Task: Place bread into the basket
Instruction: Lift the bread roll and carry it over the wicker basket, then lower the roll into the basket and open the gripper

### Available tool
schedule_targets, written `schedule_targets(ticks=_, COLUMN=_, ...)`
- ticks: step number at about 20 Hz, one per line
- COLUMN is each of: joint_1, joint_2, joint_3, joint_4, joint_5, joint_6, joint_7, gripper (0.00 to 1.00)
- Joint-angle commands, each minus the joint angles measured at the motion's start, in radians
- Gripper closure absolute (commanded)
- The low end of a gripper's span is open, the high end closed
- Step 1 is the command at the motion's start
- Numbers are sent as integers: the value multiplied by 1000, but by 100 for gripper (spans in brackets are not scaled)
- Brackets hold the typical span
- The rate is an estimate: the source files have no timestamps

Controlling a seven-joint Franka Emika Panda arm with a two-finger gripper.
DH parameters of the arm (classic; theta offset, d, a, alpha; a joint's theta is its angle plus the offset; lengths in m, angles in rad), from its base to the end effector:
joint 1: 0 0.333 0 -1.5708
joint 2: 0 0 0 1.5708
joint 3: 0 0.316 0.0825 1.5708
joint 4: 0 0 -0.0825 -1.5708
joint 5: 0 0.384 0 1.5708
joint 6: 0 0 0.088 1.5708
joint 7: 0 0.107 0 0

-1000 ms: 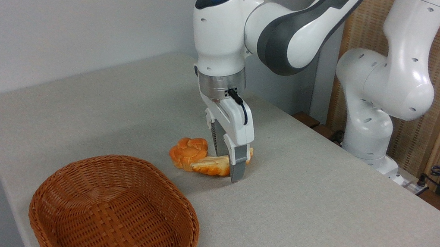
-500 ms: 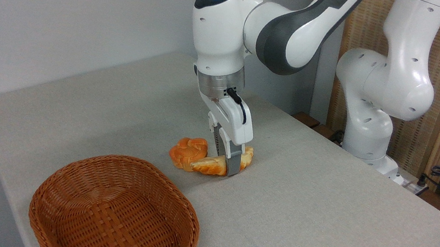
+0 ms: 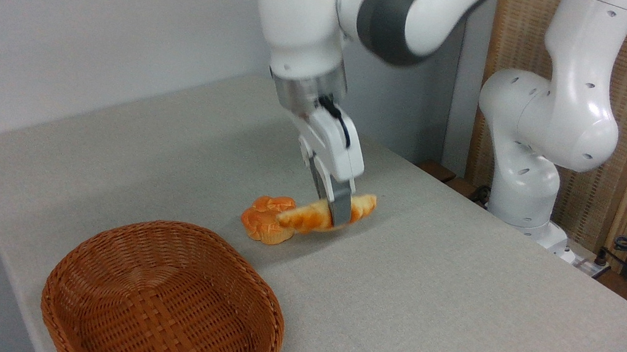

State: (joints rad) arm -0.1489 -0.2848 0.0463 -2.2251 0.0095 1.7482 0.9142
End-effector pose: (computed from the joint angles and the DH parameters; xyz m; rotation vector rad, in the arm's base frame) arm 0.4421 -0.0436 0.4757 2.6606 -1.4926 -0.2682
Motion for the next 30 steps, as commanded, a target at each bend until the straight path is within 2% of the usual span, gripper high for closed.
schedule_targets(ticks=1, joint_1=-1, joint_2=286, joint_3=27, joint_4=475, joint_5=9, joint_6=-217, joint_7=41, gripper=70)
schedule_targets(ticks=2, joint_1=-3, joint_2=324, joint_3=23, joint_4=533, joint_5=10, joint_6=-219, joint_7=40, gripper=68)
schedule_targets(ticks=3, joint_1=-5, joint_2=395, joint_3=20, joint_4=633, joint_5=10, joint_6=-220, joint_7=38, gripper=61)
schedule_targets(ticks=5, joint_1=-5, joint_2=467, joint_3=18, joint_4=740, joint_5=6, joint_6=-216, joint_7=35, gripper=55)
schedule_targets(ticks=7, joint_1=-5, joint_2=519, joint_3=18, joint_4=814, joint_5=6, joint_6=-193, joint_7=38, gripper=43)
schedule_targets(ticks=8, joint_1=-5, joint_2=533, joint_3=18, joint_4=824, joint_5=7, joint_6=-143, joint_7=35, gripper=38)
schedule_targets(ticks=9, joint_1=-5, joint_2=539, joint_3=18, joint_4=823, joint_5=3, joint_6=-75, joint_7=32, gripper=26)
schedule_targets(ticks=10, joint_1=-5, joint_2=547, joint_3=18, joint_4=820, joint_5=3, joint_6=-18, joint_7=20, gripper=3)
schedule_targets(ticks=11, joint_1=-5, joint_2=553, joint_3=18, joint_4=820, joint_5=4, joint_6=2, joint_7=9, gripper=0)
schedule_targets(ticks=16, joint_1=-8, joint_2=579, joint_3=12, joint_4=815, joint_5=4, joint_6=63, joint_7=-26, gripper=0)
schedule_targets(ticks=18, joint_1=-6, joint_2=579, joint_3=-11, joint_4=806, joint_5=7, joint_6=62, joint_7=-28, gripper=0)
schedule_targets(ticks=27, joint_1=-6, joint_2=585, joint_3=-26, joint_4=799, joint_5=-3, joint_6=63, joint_7=-34, gripper=0)
schedule_targets(ticks=29, joint_1=-6, joint_2=579, joint_3=-26, joint_4=799, joint_5=-17, joint_6=63, joint_7=-72, gripper=0)
schedule_targets(ticks=30, joint_1=-5, joint_2=572, joint_3=-25, joint_4=800, joint_5=-49, joint_6=63, joint_7=-136, gripper=0)
